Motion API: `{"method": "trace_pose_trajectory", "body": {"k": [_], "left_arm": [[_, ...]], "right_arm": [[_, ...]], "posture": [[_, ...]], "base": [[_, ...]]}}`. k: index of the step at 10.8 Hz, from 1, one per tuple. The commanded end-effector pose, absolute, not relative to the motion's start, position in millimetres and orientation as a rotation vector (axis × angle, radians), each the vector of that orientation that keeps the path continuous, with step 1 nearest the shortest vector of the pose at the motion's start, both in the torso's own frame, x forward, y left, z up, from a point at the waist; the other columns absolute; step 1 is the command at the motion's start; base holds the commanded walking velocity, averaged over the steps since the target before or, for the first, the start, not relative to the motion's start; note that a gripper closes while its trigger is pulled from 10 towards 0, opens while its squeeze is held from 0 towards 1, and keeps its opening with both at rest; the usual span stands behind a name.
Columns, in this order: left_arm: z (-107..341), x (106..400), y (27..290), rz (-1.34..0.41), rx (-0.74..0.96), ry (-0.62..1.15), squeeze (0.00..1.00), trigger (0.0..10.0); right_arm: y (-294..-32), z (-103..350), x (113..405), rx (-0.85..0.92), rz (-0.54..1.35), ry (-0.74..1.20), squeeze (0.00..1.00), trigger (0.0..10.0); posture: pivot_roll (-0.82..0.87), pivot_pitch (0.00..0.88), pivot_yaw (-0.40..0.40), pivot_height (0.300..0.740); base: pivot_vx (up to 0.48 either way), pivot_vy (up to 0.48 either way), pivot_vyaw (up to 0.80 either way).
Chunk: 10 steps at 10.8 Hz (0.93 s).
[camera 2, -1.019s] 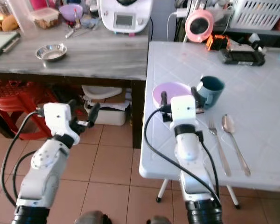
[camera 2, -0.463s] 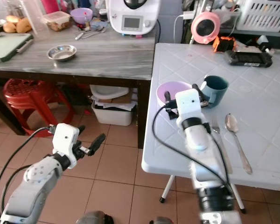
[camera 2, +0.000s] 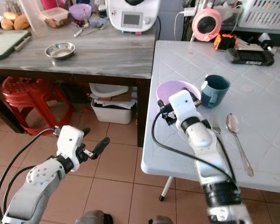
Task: Setting the table
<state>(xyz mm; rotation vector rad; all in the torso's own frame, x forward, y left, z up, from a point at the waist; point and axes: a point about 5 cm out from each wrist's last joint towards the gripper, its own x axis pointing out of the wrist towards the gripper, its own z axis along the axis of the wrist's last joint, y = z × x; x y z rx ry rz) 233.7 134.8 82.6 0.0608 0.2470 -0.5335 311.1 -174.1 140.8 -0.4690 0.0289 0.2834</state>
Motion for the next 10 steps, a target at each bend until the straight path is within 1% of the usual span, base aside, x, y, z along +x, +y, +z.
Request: {"method": "trace_pose_trajectory", "body": {"k": [1,4,6,10], "left_arm": [[86.4,232.0,134.4,-0.541,0.075,0.244,0.00,10.0],[84.5,228.9,131.8,-0.562,0.079,0.264,0.00,10.0],[84.4,228.0,131.2,-0.568,0.081,0.270,0.00,10.0],[84.2,227.6,130.2,-0.576,0.082,0.278,0.00,10.0]], "right_arm": [[-171.7,142.5,315.6,-0.497,0.337,0.057,0.00,10.0],[-170.0,146.2,320.4,-0.553,0.460,0.079,0.00,10.0],[-171.4,145.0,321.7,-0.590,0.479,0.109,0.00,10.0],[-180.2,135.5,318.9,-0.569,0.514,0.209,0.00,10.0]], "posture": [[0.04,0.042,0.023,0.740],[0.04,0.050,0.022,0.740],[0.04,0.055,0.021,0.740],[0.04,0.058,0.026,0.740]], "base": [[0.000,0.000,0.00],[0.000,0.000,0.00],[0.000,0.000,0.00],[0.000,0.000,0.00]]}}
